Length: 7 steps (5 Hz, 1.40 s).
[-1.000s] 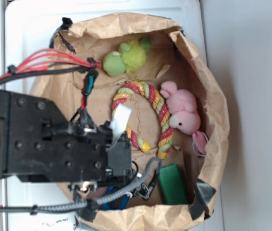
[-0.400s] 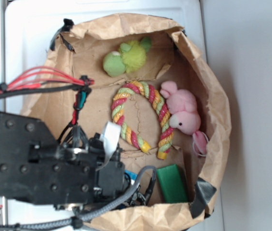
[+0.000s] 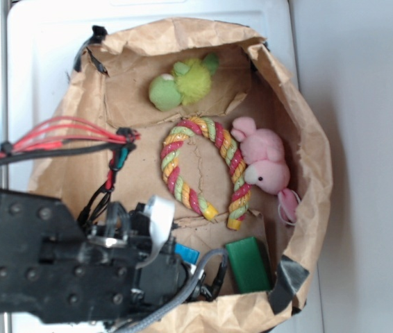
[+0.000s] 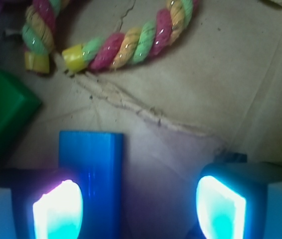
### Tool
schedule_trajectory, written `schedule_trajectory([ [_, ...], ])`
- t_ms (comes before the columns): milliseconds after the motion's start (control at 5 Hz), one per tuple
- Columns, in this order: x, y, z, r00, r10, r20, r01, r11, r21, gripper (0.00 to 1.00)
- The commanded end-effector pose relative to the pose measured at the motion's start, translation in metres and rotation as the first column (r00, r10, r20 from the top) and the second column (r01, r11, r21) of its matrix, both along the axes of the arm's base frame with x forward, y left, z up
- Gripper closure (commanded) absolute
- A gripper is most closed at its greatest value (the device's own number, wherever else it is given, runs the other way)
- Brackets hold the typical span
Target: Grab the blue block.
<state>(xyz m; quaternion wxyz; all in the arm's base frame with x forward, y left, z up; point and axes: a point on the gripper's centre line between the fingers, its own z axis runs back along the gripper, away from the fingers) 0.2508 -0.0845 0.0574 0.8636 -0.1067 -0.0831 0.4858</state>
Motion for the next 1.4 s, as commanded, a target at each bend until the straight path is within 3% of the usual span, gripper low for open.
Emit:
schedule_trajectory([
  [0, 0.0155, 0.0006, 0.007, 0.999, -0.03, 0.044, 0.031, 0.999, -0.018, 0.0],
  [800, 0.0204, -0.0006, 0.0006, 0.992, -0.1, 0.082, 0.101, 0.995, -0.011, 0.0],
  [1200, 0.0254, -0.0035, 0.0005, 0.997, -0.058, 0.046, 0.059, 0.998, -0.022, 0.0],
])
